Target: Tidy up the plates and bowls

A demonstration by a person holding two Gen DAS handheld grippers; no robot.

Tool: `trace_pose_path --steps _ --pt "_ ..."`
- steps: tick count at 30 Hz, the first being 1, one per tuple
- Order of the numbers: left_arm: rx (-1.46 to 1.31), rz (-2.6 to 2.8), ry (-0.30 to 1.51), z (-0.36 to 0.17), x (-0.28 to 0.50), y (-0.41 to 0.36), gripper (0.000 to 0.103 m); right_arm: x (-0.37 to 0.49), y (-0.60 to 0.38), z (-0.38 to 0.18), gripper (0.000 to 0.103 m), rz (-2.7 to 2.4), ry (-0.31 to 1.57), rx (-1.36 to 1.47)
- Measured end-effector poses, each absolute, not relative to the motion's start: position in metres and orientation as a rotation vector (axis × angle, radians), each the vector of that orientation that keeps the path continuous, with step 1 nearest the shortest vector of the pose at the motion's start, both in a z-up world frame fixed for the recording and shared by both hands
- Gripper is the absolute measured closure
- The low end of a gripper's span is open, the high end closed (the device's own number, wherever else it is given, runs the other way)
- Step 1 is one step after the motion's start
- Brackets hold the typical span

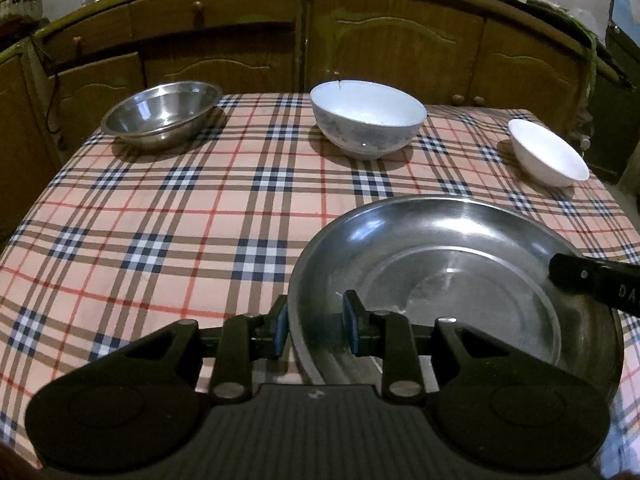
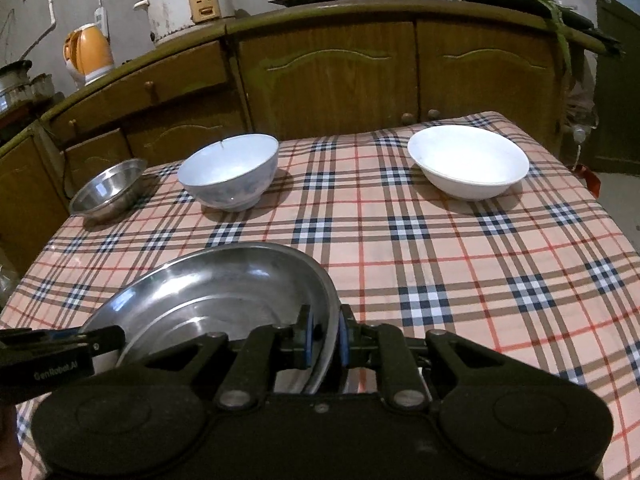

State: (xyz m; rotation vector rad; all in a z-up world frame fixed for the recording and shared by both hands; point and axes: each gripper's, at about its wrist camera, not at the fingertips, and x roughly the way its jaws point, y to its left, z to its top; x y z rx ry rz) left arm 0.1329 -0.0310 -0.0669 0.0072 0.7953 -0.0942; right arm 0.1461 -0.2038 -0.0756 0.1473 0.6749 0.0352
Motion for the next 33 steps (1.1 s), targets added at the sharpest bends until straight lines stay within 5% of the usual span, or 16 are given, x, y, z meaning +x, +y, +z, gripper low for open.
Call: trace_pose_path --steps 8,21,23,27,33 --pt "0.007 -0.110 0.811 -0.077 0.137 -0.031 0.074 0.151 -0.205 -0.083 0.084 0.041 0.681 0.139" --pt "-0.013 -0.108 0.798 -0.073 0.133 -0.028 0.071 0.138 -0.207 -0.078 0.058 0.041 0.666 0.133" --pt "-0.011 -0.109 0.796 -0.072 0.132 -0.028 0.066 0.135 -0.211 -0.077 0.048 0.036 0.656 0.140" --pt "-0.006 -0.096 0.789 -0.070 0.131 -0.026 0.038 0.131 -0.220 -0.077 0.035 0.037 0.655 0.176" --pt "-0.008 -0.094 0.842 -0.077 0.138 -0.024 0.035 0.134 -0.225 -0.088 0.035 0.051 0.703 0.227"
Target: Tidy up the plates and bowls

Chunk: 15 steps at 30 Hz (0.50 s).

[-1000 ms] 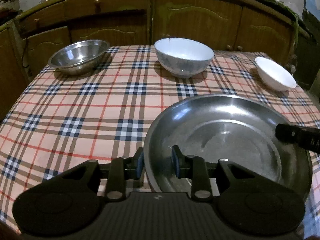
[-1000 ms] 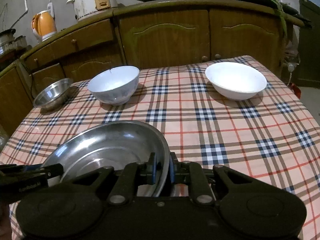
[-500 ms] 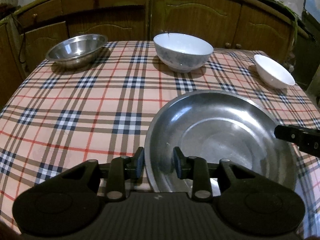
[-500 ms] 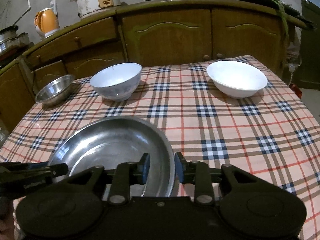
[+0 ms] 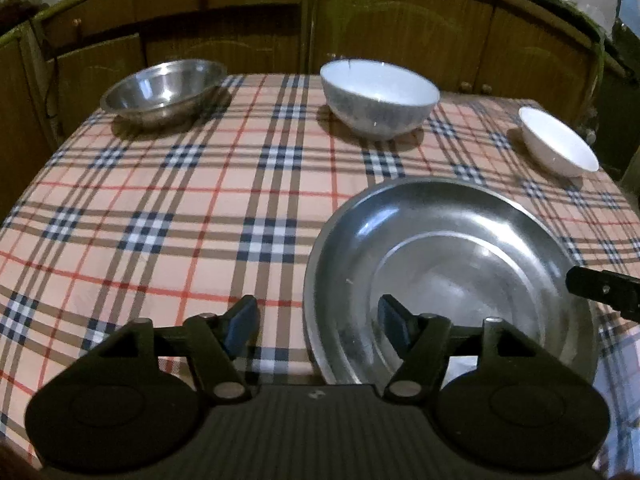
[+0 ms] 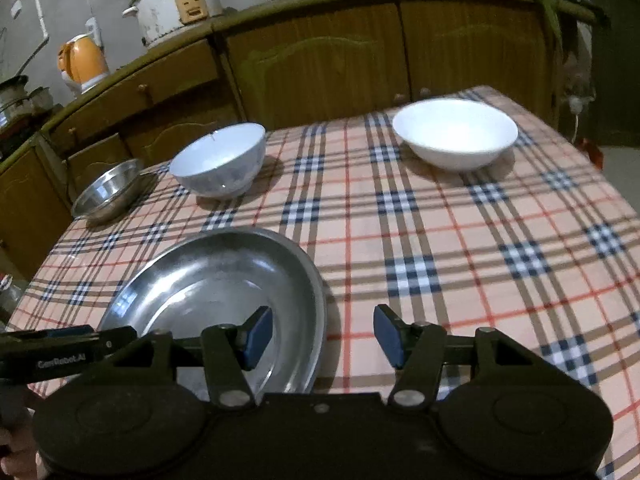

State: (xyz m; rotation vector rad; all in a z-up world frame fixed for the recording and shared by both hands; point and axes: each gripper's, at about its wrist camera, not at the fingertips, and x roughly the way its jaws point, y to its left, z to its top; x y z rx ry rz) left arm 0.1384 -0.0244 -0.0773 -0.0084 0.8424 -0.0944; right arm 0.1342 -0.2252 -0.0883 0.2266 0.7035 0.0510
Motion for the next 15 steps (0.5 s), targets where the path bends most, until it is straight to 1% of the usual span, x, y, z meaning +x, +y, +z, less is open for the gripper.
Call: trace_pose_path --steps 3,9,11,12,13,14,15 --pt "-0.008 -0.100 0.863 -0.082 0.142 -0.025 0.035 0.137 -0.224 -0.093 0.035 0.072 0.722 0.240" --pt "0.007 -0.121 0.848 -0.084 0.147 -0.028 0.034 0.144 -0.221 -0.106 0.033 0.089 0.755 0.271" --pt "0.013 -0.142 0.839 -0.085 0.147 -0.030 0.038 0.145 -0.219 -0.107 0.032 0.092 0.751 0.268" --pt "0.017 -0.153 0.832 -0.085 0.147 -0.032 0.042 0.146 -0.219 -0.107 0.032 0.093 0.750 0.267" --pt "0.020 -0.163 0.828 -0.085 0.146 -0.033 0.049 0.147 -0.218 -0.107 0.032 0.097 0.748 0.265" --pt "0.021 -0.183 0.822 -0.084 0.145 -0.036 0.052 0.148 -0.217 -0.107 0.032 0.104 0.745 0.265" --pt "0.027 -0.183 0.821 -0.084 0.144 -0.038 0.052 0.148 -0.215 -0.108 0.037 0.116 0.744 0.264"
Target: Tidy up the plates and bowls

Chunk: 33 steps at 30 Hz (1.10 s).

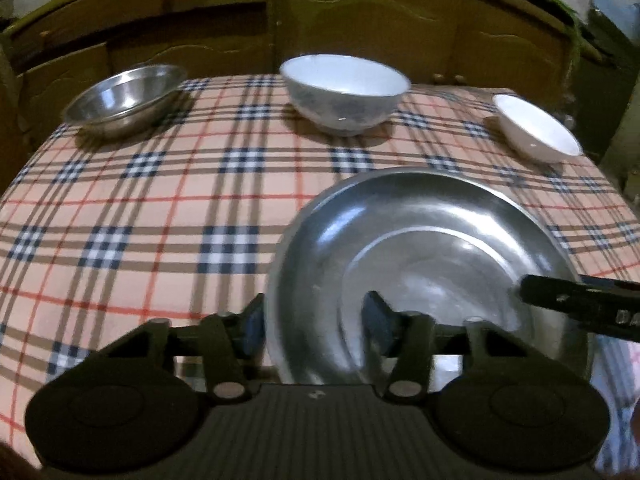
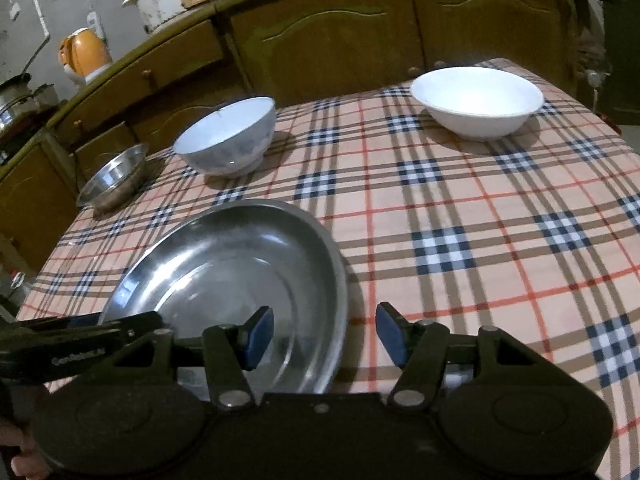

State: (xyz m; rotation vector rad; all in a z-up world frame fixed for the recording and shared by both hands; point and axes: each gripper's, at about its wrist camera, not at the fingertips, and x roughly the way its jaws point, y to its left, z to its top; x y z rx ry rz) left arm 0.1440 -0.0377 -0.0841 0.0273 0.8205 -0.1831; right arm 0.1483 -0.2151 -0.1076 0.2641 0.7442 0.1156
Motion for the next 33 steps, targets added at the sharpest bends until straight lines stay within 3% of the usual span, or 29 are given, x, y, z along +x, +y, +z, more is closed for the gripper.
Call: trace_pose_path --steps 1,2,4,6,9,33 --pt "0.030 -0.183 0.818 -0.084 0.143 -0.039 0.052 0.149 -0.212 -0.108 0.044 0.142 0.746 0.267" --pt "0.023 -0.181 0.816 -0.085 0.143 -0.038 0.052 0.148 -0.210 -0.107 0.044 0.136 0.744 0.259" --pt "0.011 -0.169 0.816 -0.084 0.142 -0.037 0.059 0.147 -0.207 -0.107 0.051 0.115 0.737 0.227" --pt "0.002 -0.159 0.821 -0.083 0.142 -0.035 0.066 0.146 -0.211 -0.108 0.065 0.095 0.736 0.229" --pt "-0.006 -0.174 0.828 -0.082 0.141 -0.037 0.066 0.142 -0.219 -0.106 0.073 0.077 0.724 0.261" --pt "0.021 -0.247 0.688 -0.011 0.087 -0.080 0.066 0.066 -0.258 -0.024 0.074 -0.008 0.535 0.244"
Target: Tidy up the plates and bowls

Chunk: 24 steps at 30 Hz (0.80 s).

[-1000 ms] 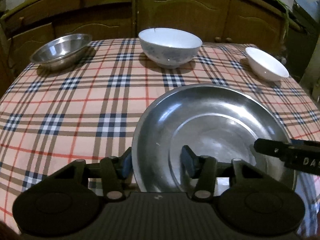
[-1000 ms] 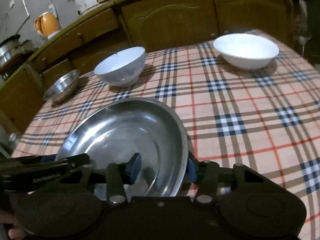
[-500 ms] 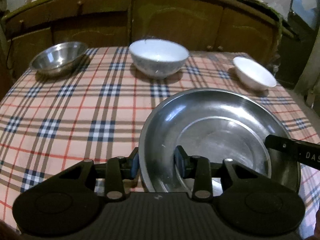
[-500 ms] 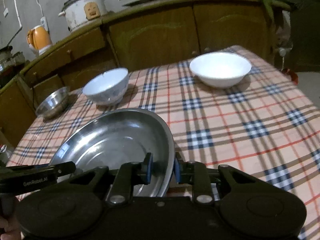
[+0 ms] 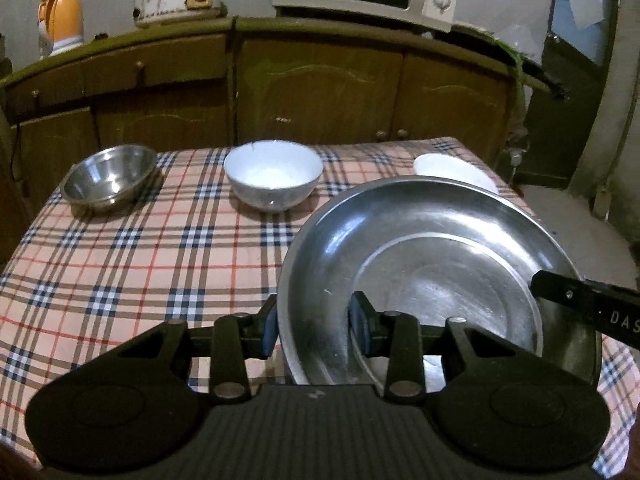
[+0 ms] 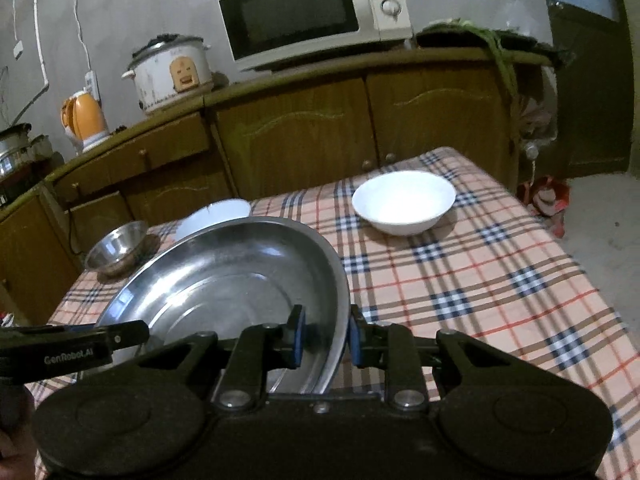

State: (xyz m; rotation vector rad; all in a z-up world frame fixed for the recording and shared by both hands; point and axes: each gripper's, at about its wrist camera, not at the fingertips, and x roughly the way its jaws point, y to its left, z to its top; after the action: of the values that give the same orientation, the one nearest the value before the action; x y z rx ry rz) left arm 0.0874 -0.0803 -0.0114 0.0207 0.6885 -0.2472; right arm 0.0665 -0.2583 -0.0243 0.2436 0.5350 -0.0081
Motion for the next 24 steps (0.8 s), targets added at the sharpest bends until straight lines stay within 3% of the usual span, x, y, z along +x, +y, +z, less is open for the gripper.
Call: trace_pose_path --steps 24 --pt "0.063 -0.275 0.585 0.038 0.028 -0.094 0.066 -0.012 -0.268 0.030 0.074 -0.040 0.426 0.234"
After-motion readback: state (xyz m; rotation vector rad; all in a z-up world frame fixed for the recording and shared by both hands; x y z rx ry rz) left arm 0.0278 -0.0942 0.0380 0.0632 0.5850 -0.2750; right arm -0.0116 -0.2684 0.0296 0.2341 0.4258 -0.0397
